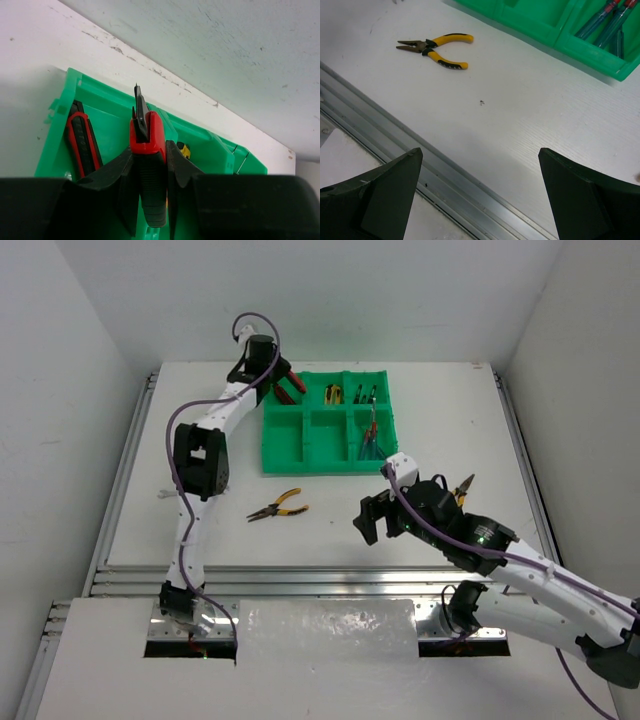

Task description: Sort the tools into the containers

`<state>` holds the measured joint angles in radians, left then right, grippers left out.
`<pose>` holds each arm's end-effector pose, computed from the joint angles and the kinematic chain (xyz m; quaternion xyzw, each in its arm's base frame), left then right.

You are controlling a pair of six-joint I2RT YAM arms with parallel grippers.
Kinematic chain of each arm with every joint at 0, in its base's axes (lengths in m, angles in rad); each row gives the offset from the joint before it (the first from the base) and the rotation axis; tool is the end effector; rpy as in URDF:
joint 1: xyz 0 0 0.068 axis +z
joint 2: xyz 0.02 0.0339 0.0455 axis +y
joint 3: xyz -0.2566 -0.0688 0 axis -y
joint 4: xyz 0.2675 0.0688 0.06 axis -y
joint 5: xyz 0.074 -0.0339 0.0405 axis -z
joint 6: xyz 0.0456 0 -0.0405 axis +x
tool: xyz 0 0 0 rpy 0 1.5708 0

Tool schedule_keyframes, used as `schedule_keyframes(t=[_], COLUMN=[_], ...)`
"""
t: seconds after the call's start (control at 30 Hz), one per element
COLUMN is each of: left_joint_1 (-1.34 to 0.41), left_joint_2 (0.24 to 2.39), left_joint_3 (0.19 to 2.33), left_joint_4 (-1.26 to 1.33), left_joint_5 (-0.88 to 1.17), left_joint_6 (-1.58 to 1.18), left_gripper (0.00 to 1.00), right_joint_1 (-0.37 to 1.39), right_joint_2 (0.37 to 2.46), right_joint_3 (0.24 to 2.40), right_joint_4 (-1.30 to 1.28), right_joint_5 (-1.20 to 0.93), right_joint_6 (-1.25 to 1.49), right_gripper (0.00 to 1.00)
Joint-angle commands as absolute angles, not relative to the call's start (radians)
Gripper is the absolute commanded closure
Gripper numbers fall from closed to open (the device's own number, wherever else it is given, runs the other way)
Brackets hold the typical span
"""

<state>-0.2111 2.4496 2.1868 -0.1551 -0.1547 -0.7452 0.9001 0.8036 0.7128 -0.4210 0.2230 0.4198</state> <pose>0.5884 -0.1189 0.2174 -0.2612 0.7952 -0.1925 0.5123 0.1428 0.1637 0.2757 -0.1494 0.8465 0.2319 0.4554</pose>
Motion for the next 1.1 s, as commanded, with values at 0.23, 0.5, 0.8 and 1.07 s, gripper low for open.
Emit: schedule_keyframes(t=[0.23,0.5,0.8,1.07], left_joint_1=[-0.173,-0.173,-0.141,-0.12], left_joint_2=[2.372,2.326,1.932,1.254], left_joint_3=[2.191,2.18,2.056,1.288], left_joint_4=[-0.124,-0.133,-0.418,-0.465], left_joint_5=[-0.169,-0.11,-0.233,-0.293], left_joint_6=[-0.732,-0.72,-0.615,-0.692], left_gripper=[0.82,0.01,0.0,0.0], right_joint_1=[0.9,0.9,0.899,0.896], right_joint_2=[0.831,0.857,0.934,1.227], right_joint_3=[0.724,0.739,0.747,0.87], right_joint_4=[-0.382,-0.374,-0.342,-0.293], right_joint_5=[0.198,0.183,0.21,0.029], right_joint_6=[0.417,0.414,0.414,0.236], right_gripper=[0.01,0.01,0.01,0.01])
